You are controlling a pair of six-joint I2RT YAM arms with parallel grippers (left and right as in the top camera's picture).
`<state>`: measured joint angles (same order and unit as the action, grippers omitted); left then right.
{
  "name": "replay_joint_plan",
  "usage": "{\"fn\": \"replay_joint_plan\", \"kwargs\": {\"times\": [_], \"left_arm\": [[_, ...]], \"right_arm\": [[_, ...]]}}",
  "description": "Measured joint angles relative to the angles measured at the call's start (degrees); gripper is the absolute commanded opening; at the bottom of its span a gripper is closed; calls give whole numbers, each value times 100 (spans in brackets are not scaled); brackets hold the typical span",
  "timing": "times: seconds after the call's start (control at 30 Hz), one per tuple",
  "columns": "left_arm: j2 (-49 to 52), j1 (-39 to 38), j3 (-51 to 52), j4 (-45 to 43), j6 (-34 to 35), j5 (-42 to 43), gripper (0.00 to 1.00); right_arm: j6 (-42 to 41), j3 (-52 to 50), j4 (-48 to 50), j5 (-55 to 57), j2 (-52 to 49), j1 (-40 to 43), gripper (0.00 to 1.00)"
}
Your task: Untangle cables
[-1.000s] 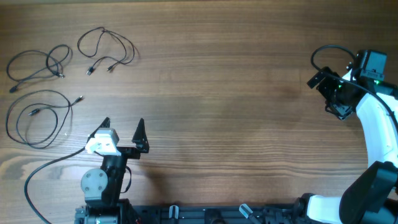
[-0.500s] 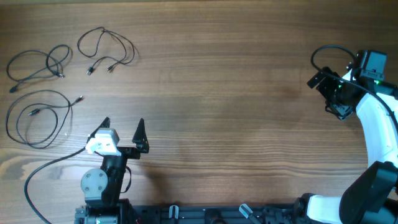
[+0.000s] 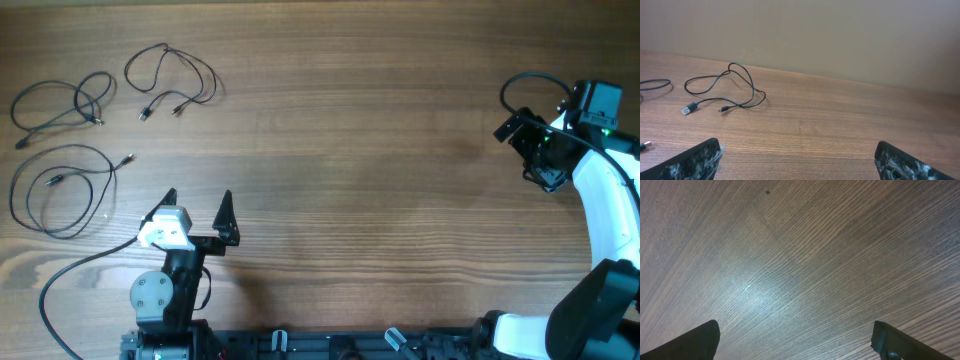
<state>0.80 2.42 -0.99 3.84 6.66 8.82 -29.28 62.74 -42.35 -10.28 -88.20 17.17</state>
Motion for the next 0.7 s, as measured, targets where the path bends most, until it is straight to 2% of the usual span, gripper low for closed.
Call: {"fn": "replay_joint_plan", "kwargs": {"times": [0.53,0.7], "left_arm": [[0,0,0,0,0,0,100],[0,0,0,0,0,2,100]], "right_arm": [[0,0,-2,0,42,-17,100],[0,-2,0,0,979,-26,100]]}}
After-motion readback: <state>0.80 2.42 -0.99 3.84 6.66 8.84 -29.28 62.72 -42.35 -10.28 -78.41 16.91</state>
